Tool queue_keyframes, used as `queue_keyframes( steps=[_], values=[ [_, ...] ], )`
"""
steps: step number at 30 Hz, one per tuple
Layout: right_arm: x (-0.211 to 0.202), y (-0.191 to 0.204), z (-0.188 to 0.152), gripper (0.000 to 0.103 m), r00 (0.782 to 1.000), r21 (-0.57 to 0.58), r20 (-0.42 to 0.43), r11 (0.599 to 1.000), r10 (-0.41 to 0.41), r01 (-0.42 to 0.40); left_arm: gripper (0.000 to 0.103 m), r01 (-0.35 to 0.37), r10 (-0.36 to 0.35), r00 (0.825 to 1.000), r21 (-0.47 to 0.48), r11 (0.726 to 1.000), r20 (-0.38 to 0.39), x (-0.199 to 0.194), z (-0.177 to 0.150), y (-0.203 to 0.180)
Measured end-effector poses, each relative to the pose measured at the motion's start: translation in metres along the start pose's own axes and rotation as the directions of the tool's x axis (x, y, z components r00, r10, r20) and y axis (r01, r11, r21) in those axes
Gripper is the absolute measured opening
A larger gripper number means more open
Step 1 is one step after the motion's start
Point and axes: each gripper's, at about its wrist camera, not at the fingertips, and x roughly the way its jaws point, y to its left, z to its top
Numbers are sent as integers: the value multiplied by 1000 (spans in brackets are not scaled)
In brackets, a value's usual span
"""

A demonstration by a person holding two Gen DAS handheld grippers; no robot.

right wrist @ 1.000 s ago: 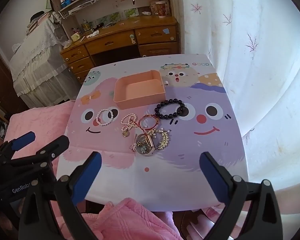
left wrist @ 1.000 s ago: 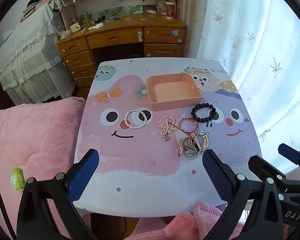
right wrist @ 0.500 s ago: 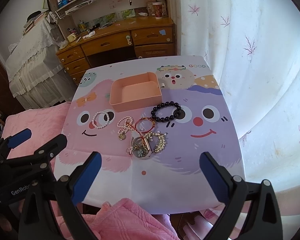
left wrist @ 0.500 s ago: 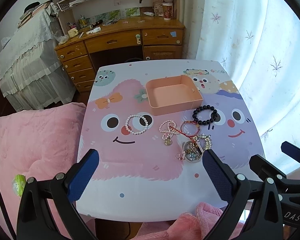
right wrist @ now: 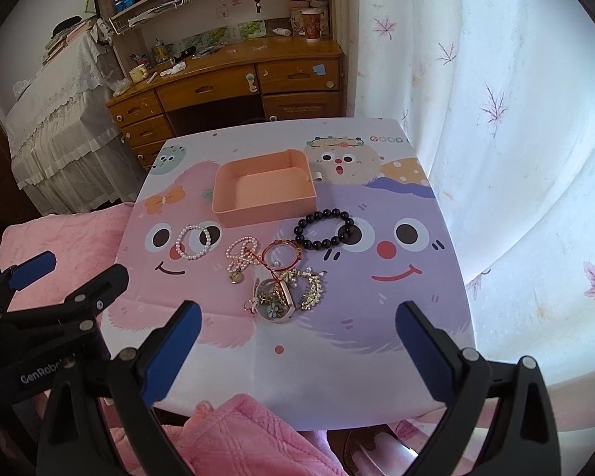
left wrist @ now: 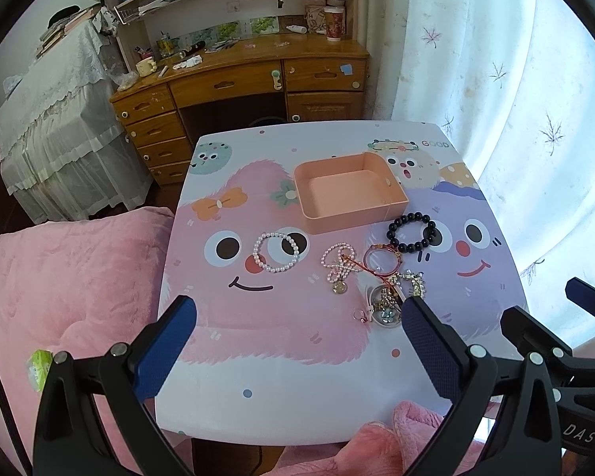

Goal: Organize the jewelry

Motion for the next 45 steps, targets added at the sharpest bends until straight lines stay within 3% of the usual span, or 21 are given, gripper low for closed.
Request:
queue_keyframes(
  steps=[11, 25, 45],
  values=[
    [-1, 0, 1, 99, 1000, 11, 8, 1000, -15, 15, 102, -33, 31, 999, 60, 998, 33, -1, 9, -2],
    [-1, 2, 3, 99, 1000, 6, 8, 1000, -15, 15, 102, -39, 37, 999, 61, 997, 34, -2, 12, -5],
    [-1, 29, 3, 99, 1000, 8, 17, 1000, 10, -10, 102, 26, -24, 999, 53, 998, -34, 18, 14, 18]
  ],
)
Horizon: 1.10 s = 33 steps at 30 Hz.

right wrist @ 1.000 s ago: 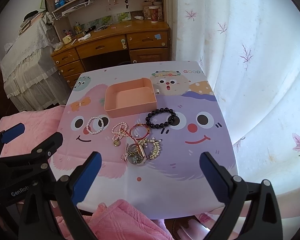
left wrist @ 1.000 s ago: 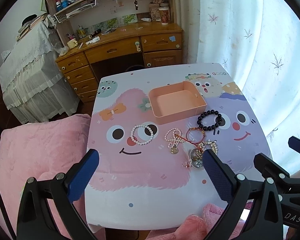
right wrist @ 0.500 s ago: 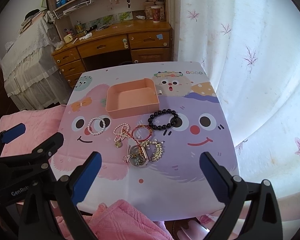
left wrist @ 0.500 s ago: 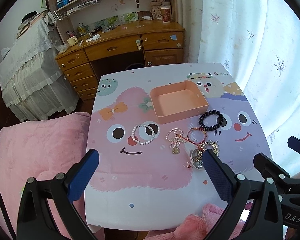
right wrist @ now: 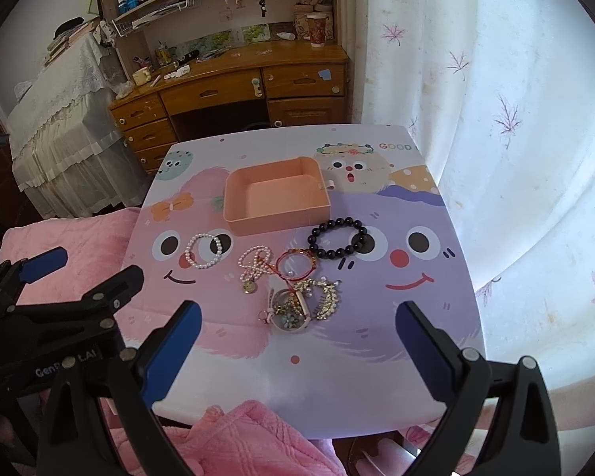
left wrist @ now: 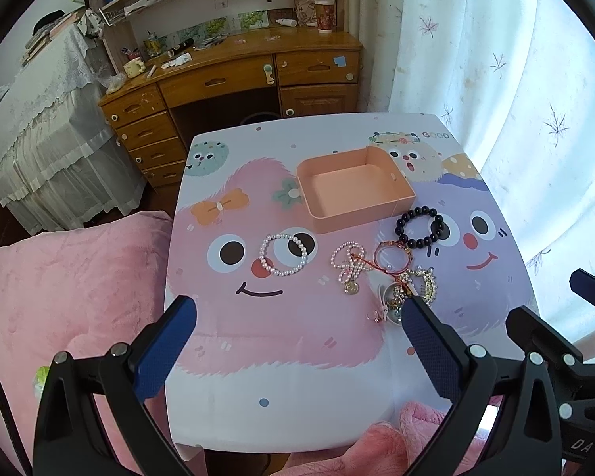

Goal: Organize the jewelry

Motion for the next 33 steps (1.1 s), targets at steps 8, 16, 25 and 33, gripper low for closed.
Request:
queue_keyframes(
  steps=[8, 16, 25, 33],
  values=[
    [2, 11, -15, 99, 999, 55, 32, 998, -17, 15, 102, 120, -120, 993, 2, 993, -12, 8, -9, 20],
    [32, 27, -36, 92, 995, -67, 33, 993, -94, 96, 102, 191, -192, 981, -12, 981, -34, 55, -20, 34],
    [104, 16, -54, 58, 991, -172, 21, 975, -135, 137, 102, 153, -160, 986, -139, 978, -38, 151, -20, 57],
    [168, -3, -56, 24, 993, -159, -77, 985, -86, 73, 81, 70, -111, 990, -369, 927, -91, 225, -3, 78]
  ],
)
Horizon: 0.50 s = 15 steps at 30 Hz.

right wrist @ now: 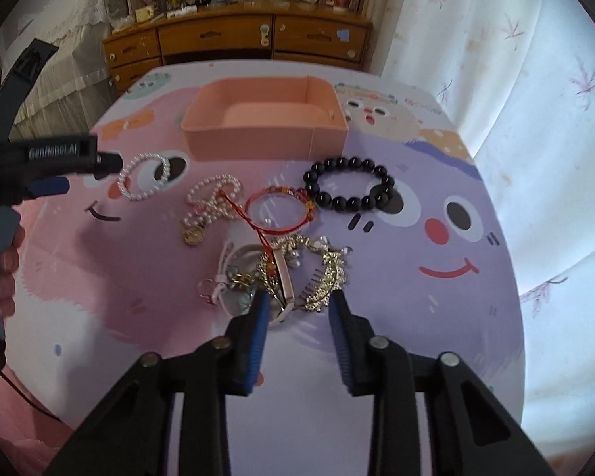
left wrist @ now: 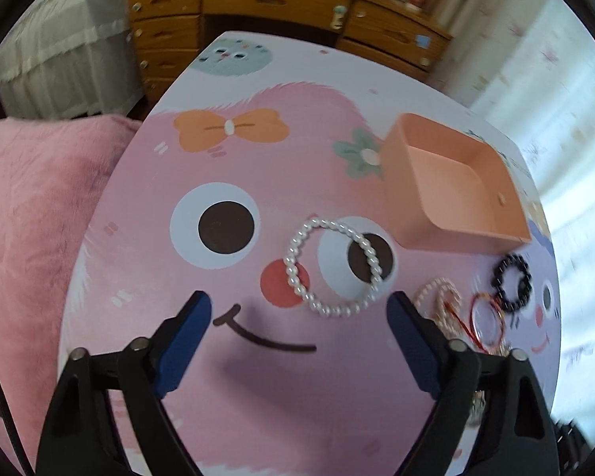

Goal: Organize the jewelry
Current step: 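Grasp the white pearl bracelet with the left tool while the right tool grasps the white-strap watch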

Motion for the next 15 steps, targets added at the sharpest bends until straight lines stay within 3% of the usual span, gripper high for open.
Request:
queue_keyframes(
  steps=[4, 14, 15],
  values=[
    [14, -5, 2, 21, 998, 15, -32, 998, 60, -59, 60, -19, 18, 999, -36, 999, -34, 21, 6, 4],
    [39, -10, 10, 10, 985, -3, -93, 990, 143, -144, 32, -65, 64, 997, -28, 997, -51, 37, 8, -4],
    [39, -10, 10, 10, 984, -13, -91, 988, 151, -153, 20, -71, 69, 996, -24, 997, -51, 38, 8, -6]
  ],
)
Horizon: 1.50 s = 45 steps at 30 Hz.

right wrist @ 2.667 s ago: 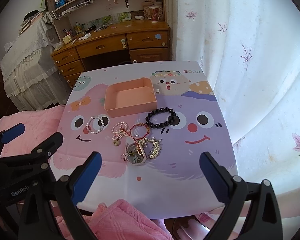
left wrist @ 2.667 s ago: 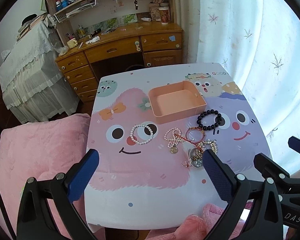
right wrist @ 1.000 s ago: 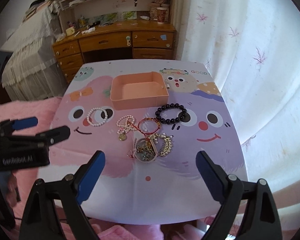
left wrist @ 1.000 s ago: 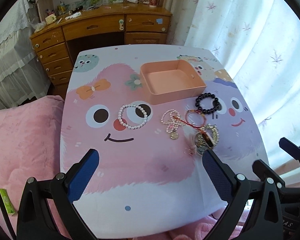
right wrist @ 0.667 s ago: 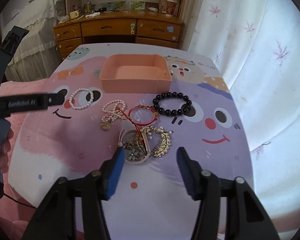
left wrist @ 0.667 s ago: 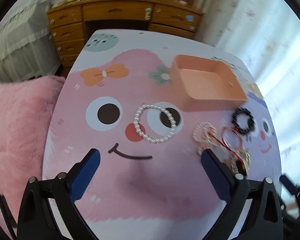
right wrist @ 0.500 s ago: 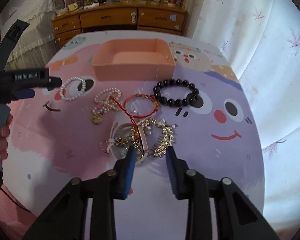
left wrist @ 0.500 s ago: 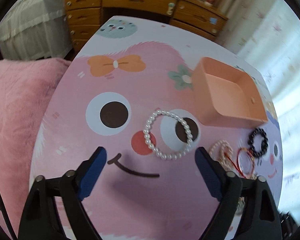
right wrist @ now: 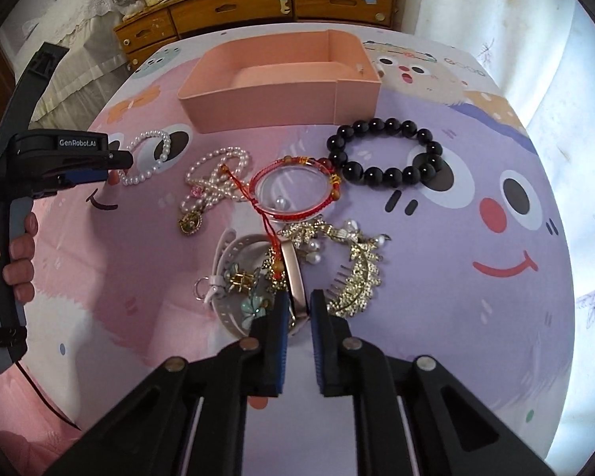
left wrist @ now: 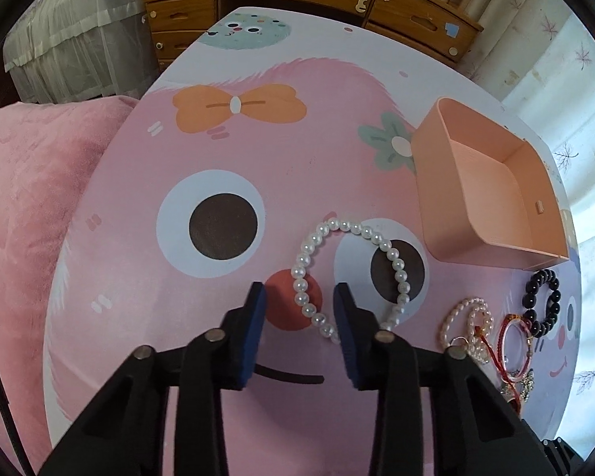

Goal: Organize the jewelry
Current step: 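Grasp the white pearl bracelet with the left tool while the right tool grasps the white-strap watch, then carry the pearl bracelet into the pink box with the left tool while the right tool drops the watch there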

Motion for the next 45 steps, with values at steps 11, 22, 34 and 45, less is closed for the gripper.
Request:
queue_keyframes(
  steps=[11, 22, 34, 45],
  values=[
    [-17, -6, 7, 8, 999, -69, 45, 997, -21, 24, 5, 19, -19, 999, -10, 1000, 47, -12, -3, 3],
    [-71, -10, 28, 8, 988, -1, 156, 1000, -4, 4, 5, 140, -164, 971, 142, 980, 176, -81, -4, -16],
    [-83, -24, 78, 8, 959, 52, 284, 999, -3, -13, 5, 235, -322, 903, 300, 925, 285, -148, 21, -57],
    [-43, -60, 127, 9, 953, 148, 295, 983, 65, -113, 5, 234, -321, 914, 322, 917, 249, -118, 60, -104]
  ],
)
